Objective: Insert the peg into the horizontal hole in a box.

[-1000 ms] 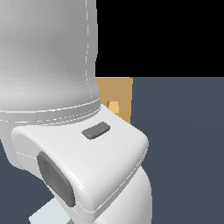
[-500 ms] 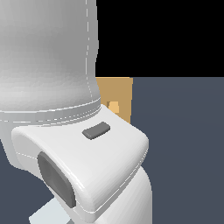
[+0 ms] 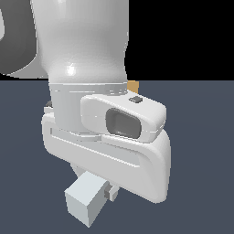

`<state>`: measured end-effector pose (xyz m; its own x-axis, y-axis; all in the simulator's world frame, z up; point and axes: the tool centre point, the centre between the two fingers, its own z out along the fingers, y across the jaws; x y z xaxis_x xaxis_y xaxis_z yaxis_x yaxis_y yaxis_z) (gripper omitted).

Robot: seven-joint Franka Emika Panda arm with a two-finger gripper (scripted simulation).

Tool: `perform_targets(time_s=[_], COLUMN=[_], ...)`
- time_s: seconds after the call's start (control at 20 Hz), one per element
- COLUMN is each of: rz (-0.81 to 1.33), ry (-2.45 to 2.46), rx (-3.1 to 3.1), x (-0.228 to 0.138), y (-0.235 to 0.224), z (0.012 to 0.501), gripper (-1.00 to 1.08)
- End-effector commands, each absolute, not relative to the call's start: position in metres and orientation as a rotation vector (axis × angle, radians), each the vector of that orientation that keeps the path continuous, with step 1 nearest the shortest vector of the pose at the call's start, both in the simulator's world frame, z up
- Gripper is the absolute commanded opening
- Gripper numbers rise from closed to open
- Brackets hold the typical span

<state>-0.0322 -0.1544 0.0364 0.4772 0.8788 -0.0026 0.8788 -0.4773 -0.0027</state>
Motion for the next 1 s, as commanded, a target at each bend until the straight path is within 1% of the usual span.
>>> perform_targets(time_s=[0.0, 0.25, 0.45, 0.65, 0.95], rz=[0.001, 0.001, 0.001, 0.000, 0.003], ry=[-1.733, -1.989, -2.108, -2.160, -2.164], rx=[-2.622, -2.434, -2.332, -2.282, -2.275], x=[-0.020, -0.006, -0.004, -0.004, -0.005], y=[-0.131, -0.080, -0.054, -0.041, -0.040], z=[0.048, 0.068, 0.077, 0.082, 0.081], gripper=[-1.00, -1.00, -1.00, -1.00, -1.00])
